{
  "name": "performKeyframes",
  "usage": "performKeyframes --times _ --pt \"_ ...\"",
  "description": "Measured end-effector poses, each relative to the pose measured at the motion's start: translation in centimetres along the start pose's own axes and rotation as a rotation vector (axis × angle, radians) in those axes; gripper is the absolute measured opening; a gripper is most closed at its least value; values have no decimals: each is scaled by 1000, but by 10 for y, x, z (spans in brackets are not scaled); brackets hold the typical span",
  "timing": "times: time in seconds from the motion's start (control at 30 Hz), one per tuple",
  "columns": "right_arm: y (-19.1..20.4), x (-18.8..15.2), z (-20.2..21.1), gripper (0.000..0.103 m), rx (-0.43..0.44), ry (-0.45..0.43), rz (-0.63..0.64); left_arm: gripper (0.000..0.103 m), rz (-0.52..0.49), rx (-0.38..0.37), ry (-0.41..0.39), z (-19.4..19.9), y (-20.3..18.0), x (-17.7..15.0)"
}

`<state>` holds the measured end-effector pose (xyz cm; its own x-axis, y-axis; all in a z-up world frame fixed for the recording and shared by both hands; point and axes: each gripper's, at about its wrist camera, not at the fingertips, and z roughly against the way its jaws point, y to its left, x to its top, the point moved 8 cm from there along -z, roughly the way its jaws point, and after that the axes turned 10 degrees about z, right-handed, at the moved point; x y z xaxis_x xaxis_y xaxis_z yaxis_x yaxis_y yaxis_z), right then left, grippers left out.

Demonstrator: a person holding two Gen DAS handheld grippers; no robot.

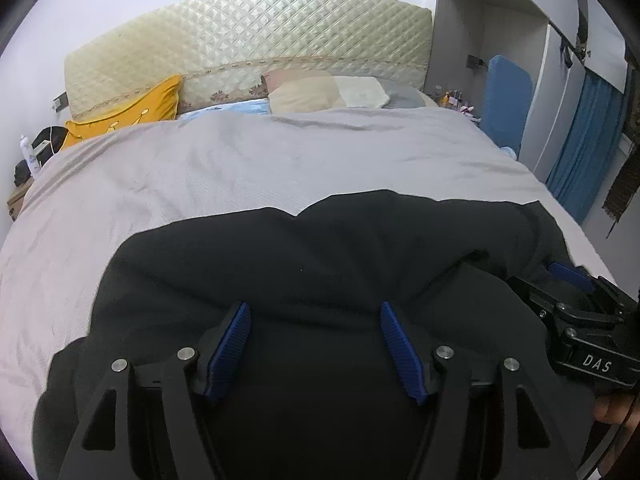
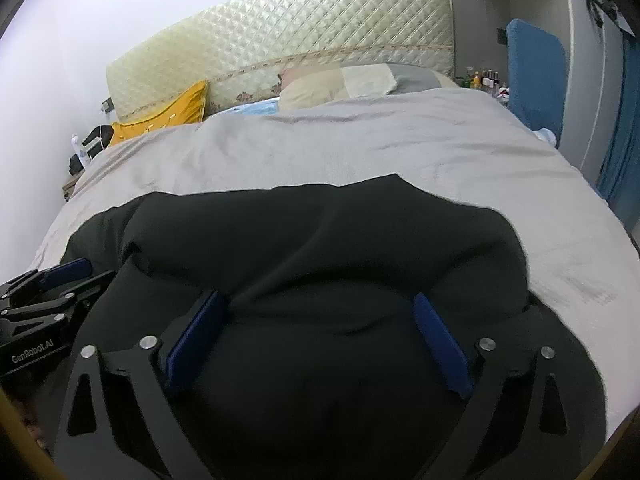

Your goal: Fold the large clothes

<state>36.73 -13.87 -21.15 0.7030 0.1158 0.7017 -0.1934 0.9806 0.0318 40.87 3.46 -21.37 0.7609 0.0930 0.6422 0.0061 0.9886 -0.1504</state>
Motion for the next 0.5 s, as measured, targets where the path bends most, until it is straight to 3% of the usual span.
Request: performKeyframes --times 0.17,0.27,0.5 --pt "0 3 -26 101 20 -2 -13 68 -19 50 -7 -23 2 2" --pt "6 5 -34 102 -32 -15 22 68 -13 52 -3 -32 4 1" --pt "9 1 -37 102 -60 -24 51 68 -26 58 -20 -25 4 -7"
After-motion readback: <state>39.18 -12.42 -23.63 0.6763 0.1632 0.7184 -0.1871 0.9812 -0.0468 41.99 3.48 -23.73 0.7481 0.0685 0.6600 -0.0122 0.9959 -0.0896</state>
